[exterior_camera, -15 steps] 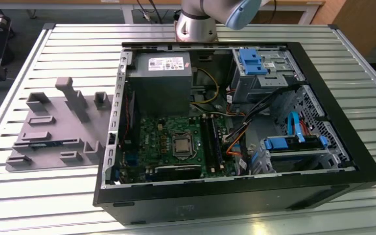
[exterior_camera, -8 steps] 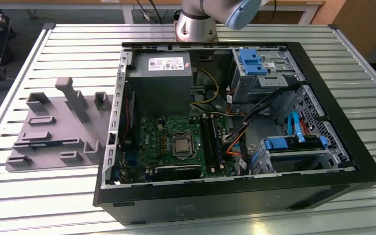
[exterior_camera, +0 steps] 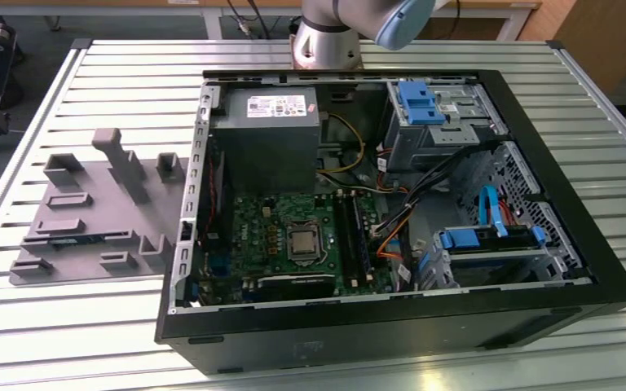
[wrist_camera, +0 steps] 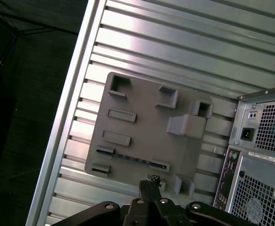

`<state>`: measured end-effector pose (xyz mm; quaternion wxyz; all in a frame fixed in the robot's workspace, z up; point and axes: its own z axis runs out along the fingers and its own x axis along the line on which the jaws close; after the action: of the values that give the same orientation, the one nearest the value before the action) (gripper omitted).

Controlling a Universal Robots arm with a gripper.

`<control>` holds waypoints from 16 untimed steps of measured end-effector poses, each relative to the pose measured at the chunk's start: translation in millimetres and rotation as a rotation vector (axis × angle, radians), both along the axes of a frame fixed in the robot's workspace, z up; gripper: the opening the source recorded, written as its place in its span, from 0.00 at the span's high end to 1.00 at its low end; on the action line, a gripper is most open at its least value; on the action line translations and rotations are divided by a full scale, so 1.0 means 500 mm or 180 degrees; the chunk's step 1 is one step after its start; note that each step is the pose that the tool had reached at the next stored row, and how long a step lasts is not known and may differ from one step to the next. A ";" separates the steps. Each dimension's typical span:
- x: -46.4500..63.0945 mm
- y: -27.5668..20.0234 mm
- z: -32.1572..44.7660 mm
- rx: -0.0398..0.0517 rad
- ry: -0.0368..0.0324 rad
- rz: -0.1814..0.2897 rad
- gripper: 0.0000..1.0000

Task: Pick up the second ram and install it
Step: 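Pick up the second ram and move it above second insertion slot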

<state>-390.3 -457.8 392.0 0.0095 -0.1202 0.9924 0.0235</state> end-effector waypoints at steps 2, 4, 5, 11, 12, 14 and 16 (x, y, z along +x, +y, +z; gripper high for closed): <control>0.000 0.0000 0.000 0.0000 0.0000 0.0000 0.89; 0.000 0.0000 0.000 0.0000 0.0000 0.0000 0.89; 0.000 0.0000 0.000 0.0000 0.0000 0.0001 0.89; 0.000 0.0001 -0.002 0.0000 0.0000 0.0261 0.89; 0.000 0.0001 -0.002 0.0000 0.0000 0.0318 0.89; 0.000 0.0000 -0.003 0.0000 0.0000 0.0431 0.89; 0.000 0.0000 -0.004 0.0000 0.0000 0.0551 0.89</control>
<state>-390.4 -457.8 390.1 0.0074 -0.2055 0.9783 0.0242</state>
